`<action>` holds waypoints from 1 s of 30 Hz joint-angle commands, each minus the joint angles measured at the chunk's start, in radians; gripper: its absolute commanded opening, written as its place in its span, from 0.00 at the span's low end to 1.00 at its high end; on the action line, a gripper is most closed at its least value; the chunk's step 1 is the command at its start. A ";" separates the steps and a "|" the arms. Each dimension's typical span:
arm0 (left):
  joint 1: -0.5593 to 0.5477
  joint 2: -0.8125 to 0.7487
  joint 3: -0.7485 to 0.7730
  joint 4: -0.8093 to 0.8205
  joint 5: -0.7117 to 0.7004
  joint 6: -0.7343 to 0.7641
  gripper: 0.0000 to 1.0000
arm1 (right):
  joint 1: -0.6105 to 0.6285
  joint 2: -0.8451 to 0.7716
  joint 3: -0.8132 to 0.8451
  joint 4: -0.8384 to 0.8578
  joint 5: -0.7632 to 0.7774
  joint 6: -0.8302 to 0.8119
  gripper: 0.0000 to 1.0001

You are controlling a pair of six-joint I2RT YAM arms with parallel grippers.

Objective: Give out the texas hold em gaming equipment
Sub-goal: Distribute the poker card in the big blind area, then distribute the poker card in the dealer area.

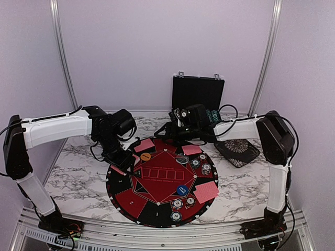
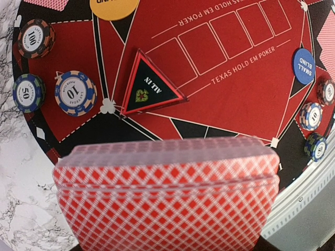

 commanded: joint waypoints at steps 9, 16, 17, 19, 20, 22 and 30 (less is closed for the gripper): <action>-0.021 0.043 0.073 -0.002 0.003 -0.009 0.50 | 0.054 -0.103 -0.132 0.156 -0.133 0.097 0.73; -0.028 0.062 0.100 -0.008 0.002 -0.007 0.50 | 0.089 -0.116 -0.166 0.210 -0.152 0.141 0.73; -0.029 0.064 0.103 -0.009 0.002 -0.007 0.50 | 0.092 -0.116 -0.166 0.218 -0.155 0.147 0.73; -0.031 0.069 0.110 -0.010 0.003 -0.007 0.50 | 0.099 -0.113 -0.169 0.229 -0.157 0.157 0.73; -0.033 0.072 0.113 -0.010 0.003 -0.007 0.50 | 0.101 -0.110 -0.170 0.237 -0.160 0.162 0.72; -0.037 0.077 0.118 -0.011 0.005 -0.007 0.50 | 0.106 -0.103 -0.170 0.254 -0.163 0.176 0.72; -0.039 0.085 0.132 -0.015 -0.001 -0.007 0.50 | 0.128 -0.065 -0.153 0.291 -0.177 0.208 0.67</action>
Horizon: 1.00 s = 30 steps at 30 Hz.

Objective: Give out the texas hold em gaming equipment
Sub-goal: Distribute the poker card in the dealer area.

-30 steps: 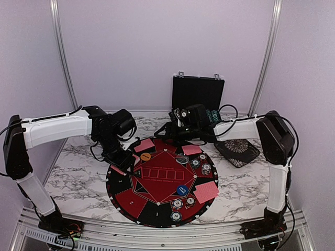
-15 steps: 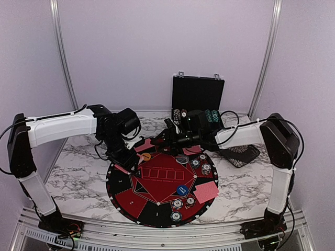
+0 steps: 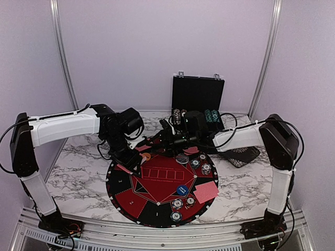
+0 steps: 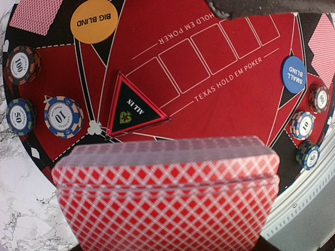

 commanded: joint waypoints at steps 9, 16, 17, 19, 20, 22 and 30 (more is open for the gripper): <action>-0.005 0.008 0.037 -0.012 -0.007 -0.003 0.50 | 0.033 0.033 -0.005 0.099 -0.026 0.060 0.59; -0.004 0.014 0.043 -0.012 -0.006 0.003 0.50 | 0.046 0.047 -0.003 0.107 -0.026 0.070 0.56; -0.004 0.016 0.046 -0.012 -0.008 0.003 0.50 | 0.048 0.049 -0.004 0.112 -0.028 0.074 0.55; -0.004 0.016 0.047 -0.012 -0.009 0.004 0.50 | 0.051 0.056 -0.007 0.125 -0.028 0.085 0.53; -0.006 0.016 0.047 -0.012 -0.008 0.003 0.50 | 0.055 0.060 -0.007 0.133 -0.030 0.095 0.53; -0.005 0.015 0.047 -0.012 -0.011 0.004 0.50 | 0.059 0.069 -0.008 0.154 -0.034 0.115 0.51; -0.005 0.014 0.042 -0.010 -0.014 0.005 0.50 | 0.076 0.099 -0.004 0.213 -0.045 0.168 0.48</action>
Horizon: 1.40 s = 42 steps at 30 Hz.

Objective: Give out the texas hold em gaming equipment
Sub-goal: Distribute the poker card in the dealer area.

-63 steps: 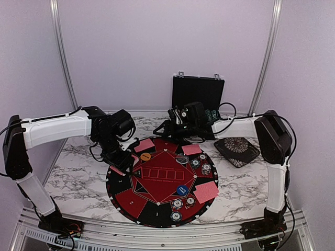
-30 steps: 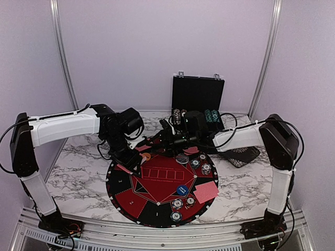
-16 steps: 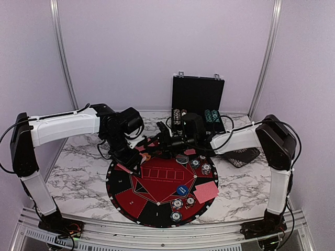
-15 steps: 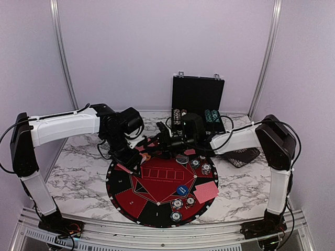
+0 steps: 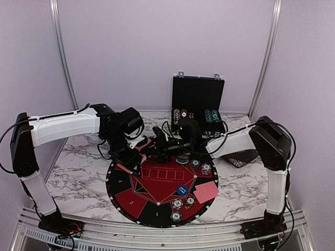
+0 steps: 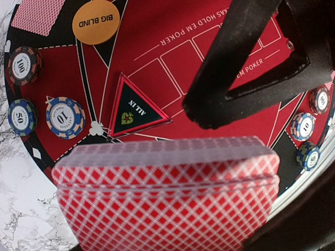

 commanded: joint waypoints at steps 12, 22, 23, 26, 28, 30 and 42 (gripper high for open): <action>-0.004 0.012 0.037 -0.010 -0.008 0.008 0.50 | 0.036 0.072 0.033 0.102 -0.021 0.075 0.46; -0.004 0.011 0.037 -0.011 -0.009 0.012 0.50 | 0.037 0.096 0.042 0.067 -0.011 0.055 0.43; -0.004 0.011 0.036 -0.011 -0.009 0.012 0.50 | 0.036 0.097 0.041 0.066 -0.010 0.056 0.43; -0.004 0.005 0.031 -0.011 -0.011 0.010 0.50 | 0.029 0.093 0.033 0.063 -0.005 0.053 0.41; -0.004 0.000 0.028 -0.011 -0.012 0.009 0.50 | 0.023 0.087 0.027 0.056 -0.001 0.046 0.41; -0.005 -0.003 0.025 -0.011 -0.011 0.009 0.50 | 0.017 0.081 0.023 0.047 0.002 0.041 0.41; -0.004 -0.009 0.020 -0.011 -0.012 0.009 0.50 | -0.007 0.047 -0.005 0.027 0.019 0.021 0.39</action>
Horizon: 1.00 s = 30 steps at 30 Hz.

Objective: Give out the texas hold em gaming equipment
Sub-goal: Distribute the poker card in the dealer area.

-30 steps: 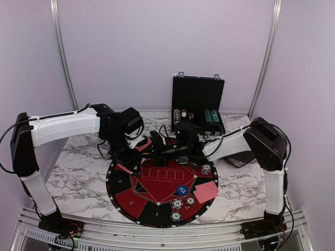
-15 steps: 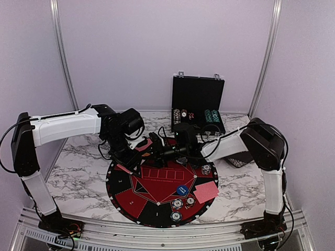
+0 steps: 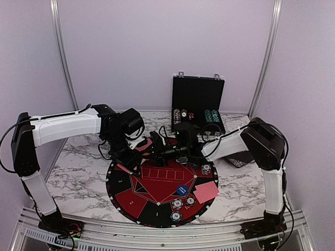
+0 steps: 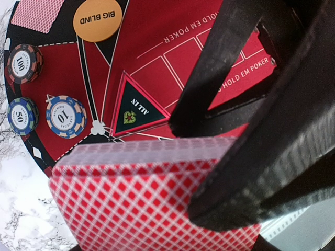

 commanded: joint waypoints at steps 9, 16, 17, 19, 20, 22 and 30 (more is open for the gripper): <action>-0.004 -0.022 0.020 -0.009 -0.003 0.006 0.50 | -0.023 -0.046 -0.032 -0.045 0.035 -0.029 0.38; -0.004 -0.018 0.020 -0.009 -0.003 0.007 0.50 | -0.026 -0.062 -0.035 -0.043 0.035 -0.029 0.37; -0.005 -0.018 0.021 -0.009 -0.003 0.006 0.50 | -0.026 -0.064 -0.036 -0.043 0.036 -0.030 0.37; -0.004 -0.017 0.022 -0.009 -0.003 0.006 0.50 | -0.028 -0.069 -0.037 -0.045 0.038 -0.030 0.37; -0.004 -0.018 0.022 -0.009 -0.003 0.007 0.50 | -0.029 -0.071 -0.038 -0.045 0.039 -0.031 0.37; -0.004 -0.016 0.022 -0.009 -0.003 0.008 0.50 | -0.030 -0.074 -0.038 -0.047 0.039 -0.033 0.37; -0.004 -0.014 0.020 -0.009 -0.003 0.008 0.50 | -0.038 -0.089 -0.042 -0.048 0.042 -0.034 0.35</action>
